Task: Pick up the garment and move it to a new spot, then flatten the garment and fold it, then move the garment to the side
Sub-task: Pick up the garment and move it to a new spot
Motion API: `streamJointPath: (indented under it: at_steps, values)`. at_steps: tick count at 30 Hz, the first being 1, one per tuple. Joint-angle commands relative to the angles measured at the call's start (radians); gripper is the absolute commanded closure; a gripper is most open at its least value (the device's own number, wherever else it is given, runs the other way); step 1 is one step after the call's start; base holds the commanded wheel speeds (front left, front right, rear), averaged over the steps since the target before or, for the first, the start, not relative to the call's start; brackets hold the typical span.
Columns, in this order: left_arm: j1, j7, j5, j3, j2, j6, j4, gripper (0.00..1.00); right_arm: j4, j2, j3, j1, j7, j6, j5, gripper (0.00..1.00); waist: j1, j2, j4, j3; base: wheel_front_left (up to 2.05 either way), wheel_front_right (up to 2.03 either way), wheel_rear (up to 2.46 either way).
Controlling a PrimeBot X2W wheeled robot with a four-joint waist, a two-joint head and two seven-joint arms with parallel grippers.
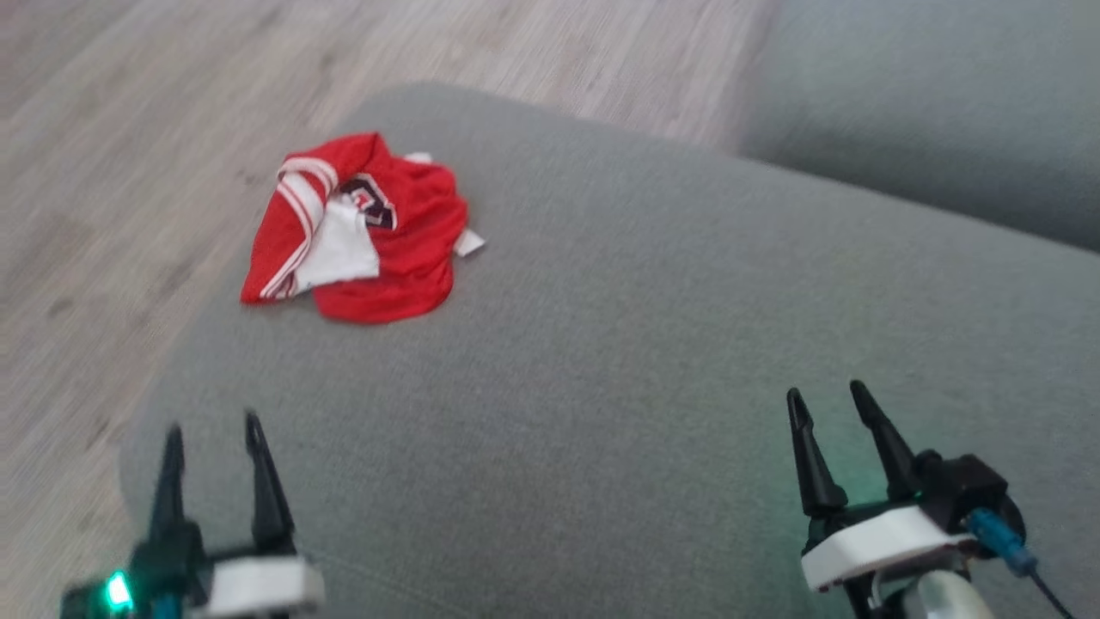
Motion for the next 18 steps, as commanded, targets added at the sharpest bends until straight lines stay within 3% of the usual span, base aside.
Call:
streamJointPath:
  at_steps: [1, 5, 9, 14, 18]
  values:
    - [-0.096, -0.005, 0.003, 0.038, -0.001, -0.006, -0.044, 0.00, -0.032, -0.021, 0.016, -0.052, -0.011, -0.001, -0.010, 0.00, 0.0000, 0.0000, 0.023, 0.067, 0.00, 0.00, 0.00]
    - [-0.267, -0.005, 0.024, 0.055, 0.011, -0.045, -0.042, 0.00, -0.046, -0.092, 0.028, -0.108, -0.011, -0.001, -0.022, 0.00, 0.0000, 0.0000, 0.010, 0.212, 0.00, 0.00, 0.00]
    - [-0.446, -0.005, 0.035, 0.059, 0.049, -0.085, 0.051, 0.00, -0.063, -0.158, 0.050, -0.177, -0.011, -0.001, -0.026, 0.00, 0.0000, 0.0000, -0.019, 0.336, 0.00, 0.00, 0.00]
    - [-0.705, -0.004, 0.059, 0.055, 0.107, -0.097, 0.307, 0.00, -0.080, -0.224, 0.076, -0.231, -0.011, -0.001, -0.027, 0.00, 0.0000, 0.0000, -0.055, 0.434, 0.00, 0.00, 0.00]
    - [-0.902, 0.110, 0.043, 0.071, 0.152, -0.102, 0.578, 0.00, -0.101, -0.267, 0.080, -0.260, -0.011, -0.001, -0.029, 0.00, 0.0000, 0.0000, -0.093, 0.491, 0.00, 0.00, 0.00]
